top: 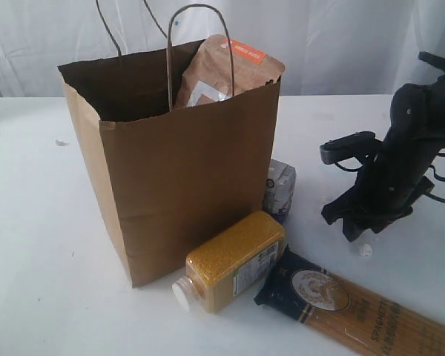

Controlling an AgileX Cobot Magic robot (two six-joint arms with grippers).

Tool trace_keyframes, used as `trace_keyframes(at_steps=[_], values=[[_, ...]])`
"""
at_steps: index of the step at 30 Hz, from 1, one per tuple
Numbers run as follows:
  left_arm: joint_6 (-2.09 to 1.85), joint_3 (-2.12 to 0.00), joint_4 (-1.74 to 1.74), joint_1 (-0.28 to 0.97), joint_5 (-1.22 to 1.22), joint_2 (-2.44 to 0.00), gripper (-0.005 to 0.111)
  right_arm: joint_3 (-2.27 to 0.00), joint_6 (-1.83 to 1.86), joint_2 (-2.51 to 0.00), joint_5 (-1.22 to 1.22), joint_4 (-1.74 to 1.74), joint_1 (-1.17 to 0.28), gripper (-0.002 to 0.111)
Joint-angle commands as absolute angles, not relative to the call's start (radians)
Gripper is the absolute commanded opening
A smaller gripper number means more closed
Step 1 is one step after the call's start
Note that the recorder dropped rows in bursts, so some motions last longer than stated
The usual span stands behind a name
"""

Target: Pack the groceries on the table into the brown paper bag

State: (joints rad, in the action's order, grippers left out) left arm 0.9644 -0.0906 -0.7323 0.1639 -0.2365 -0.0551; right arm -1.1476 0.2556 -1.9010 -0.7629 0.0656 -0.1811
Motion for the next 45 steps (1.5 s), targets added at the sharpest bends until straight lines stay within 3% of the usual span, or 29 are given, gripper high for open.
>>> trace_keyframes(at_steps=[1, 10, 12, 17, 18, 27, 35, 45], values=[[0.964, -0.090, -0.744, 0.162, -0.235, -0.048, 0.000, -1.147, 0.256, -1.907, -0.767, 0.074, -0.177, 0.045], [0.964, -0.090, -0.744, 0.162, -0.235, -0.048, 0.000, -1.116, 0.256, -1.909, -0.827, 0.095, -0.177, 0.041], [0.964, -0.090, -0.744, 0.162, -0.235, -0.048, 0.000, -1.106, 0.256, -1.909, -0.806, 0.095, -0.177, 0.035], [0.964, -0.090, -0.744, 0.162, -0.235, -0.048, 0.000, -1.104, 0.258, -1.895, -0.807, 0.095, -0.177, 0.002], [0.964, -0.090, -0.744, 0.162, -0.235, -0.048, 0.000, -1.104, 0.258, -1.883, -0.807, 0.095, -0.177, 0.000], [0.964, -0.090, -0.744, 0.162, -0.235, -0.048, 0.000, -1.104, 0.259, -1.599, -0.823, 0.238, -0.179, 0.000], [0.964, -0.090, -0.744, 0.162, -0.235, -0.048, 0.000, -1.104, 0.626, -1.321, -1.115, 0.827, -0.184, 0.000], [0.964, -0.090, -0.744, 0.162, -0.235, -0.048, 0.000, -1.181, 0.518, -1.183, -0.914, 0.870, -0.441, 0.000]])
